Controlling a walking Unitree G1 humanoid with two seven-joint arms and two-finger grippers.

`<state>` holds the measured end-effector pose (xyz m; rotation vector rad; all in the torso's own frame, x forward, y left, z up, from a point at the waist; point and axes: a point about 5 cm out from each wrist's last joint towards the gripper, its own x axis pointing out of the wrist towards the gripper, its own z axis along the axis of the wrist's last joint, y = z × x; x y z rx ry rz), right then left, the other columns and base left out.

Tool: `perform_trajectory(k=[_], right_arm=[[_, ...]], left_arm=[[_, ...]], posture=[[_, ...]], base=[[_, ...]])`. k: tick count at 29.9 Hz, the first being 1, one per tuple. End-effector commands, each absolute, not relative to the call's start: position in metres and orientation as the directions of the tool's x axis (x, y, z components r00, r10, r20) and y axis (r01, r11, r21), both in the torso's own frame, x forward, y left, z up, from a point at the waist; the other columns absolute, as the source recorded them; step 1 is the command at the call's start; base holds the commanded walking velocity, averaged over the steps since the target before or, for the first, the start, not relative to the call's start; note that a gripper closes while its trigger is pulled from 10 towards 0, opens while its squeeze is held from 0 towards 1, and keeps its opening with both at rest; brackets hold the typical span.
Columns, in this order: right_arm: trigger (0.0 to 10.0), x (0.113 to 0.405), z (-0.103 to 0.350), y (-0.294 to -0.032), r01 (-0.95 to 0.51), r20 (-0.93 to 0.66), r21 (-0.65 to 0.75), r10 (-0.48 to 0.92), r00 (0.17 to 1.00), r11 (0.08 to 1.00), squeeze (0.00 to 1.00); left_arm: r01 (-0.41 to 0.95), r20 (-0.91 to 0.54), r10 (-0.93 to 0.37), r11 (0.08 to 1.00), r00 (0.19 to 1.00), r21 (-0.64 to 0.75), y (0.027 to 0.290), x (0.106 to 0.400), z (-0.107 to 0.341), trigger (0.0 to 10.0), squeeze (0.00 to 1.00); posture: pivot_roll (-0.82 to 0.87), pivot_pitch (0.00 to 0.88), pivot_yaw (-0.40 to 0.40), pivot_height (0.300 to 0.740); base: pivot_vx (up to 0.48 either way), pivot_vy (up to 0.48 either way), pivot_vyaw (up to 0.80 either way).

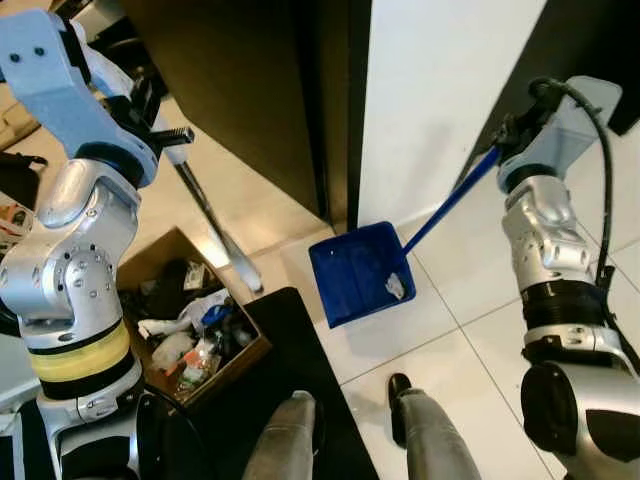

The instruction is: Sweep floor

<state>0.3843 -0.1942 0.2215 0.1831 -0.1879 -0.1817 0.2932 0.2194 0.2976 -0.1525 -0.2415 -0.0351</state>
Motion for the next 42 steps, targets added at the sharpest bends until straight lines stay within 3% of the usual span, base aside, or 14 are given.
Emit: perform_trajectory(k=[1, 9, 19, 33, 42], right_arm=[[10.0, 0.382, 0.231, -0.194, 0.149, 0.204, 0.232, -0.198, 0.959, 0.961, 0.00], [10.0, 0.377, 0.261, -0.188, 0.090, 0.271, 0.311, -0.179, 0.946, 0.946, 0.00], [10.0, 0.378, 0.279, -0.187, 0.066, 0.309, 0.328, -0.173, 0.935, 0.942, 0.00], [10.0, 0.379, 0.283, -0.173, 0.019, 0.333, 0.264, -0.110, 0.936, 0.964, 0.00], [10.0, 0.382, 0.279, -0.167, -0.004, 0.313, 0.261, -0.080, 0.946, 0.965, 0.00]], left_arm=[[0.099, 0.315, -0.055, 0.987, 0.947, -0.126, 0.214, 0.285, 0.308, 10.0, 0.00], [0.072, 0.354, -0.068, 0.997, 0.933, 0.002, 0.202, 0.282, 0.313, 10.0, 0.00], [0.067, 0.393, -0.062, 0.998, 0.918, 0.001, 0.204, 0.281, 0.323, 10.0, 0.00], [-0.129, 0.401, 0.117, 0.992, 0.909, 0.003, 0.226, 0.281, 0.313, 10.0, 0.00], [-0.168, 0.406, 0.156, 0.986, 0.900, -0.005, 0.230, 0.277, 0.310, 10.0, 0.00]], posture=[[0.09, 0.116, 0.054, 0.740], [0.08, 0.074, 0.035, 0.740], [0.08, 0.050, 0.023, 0.740], [0.07, 0.025, -0.013, 0.740], [0.09, 0.020, -0.024, 0.740]], base=[[0.000, 0.000, 0.00], [0.000, 0.000, 0.00], [0.000, 0.000, 0.00], [0.000, 0.000, 0.00], [0.000, 0.081, 0.00]])
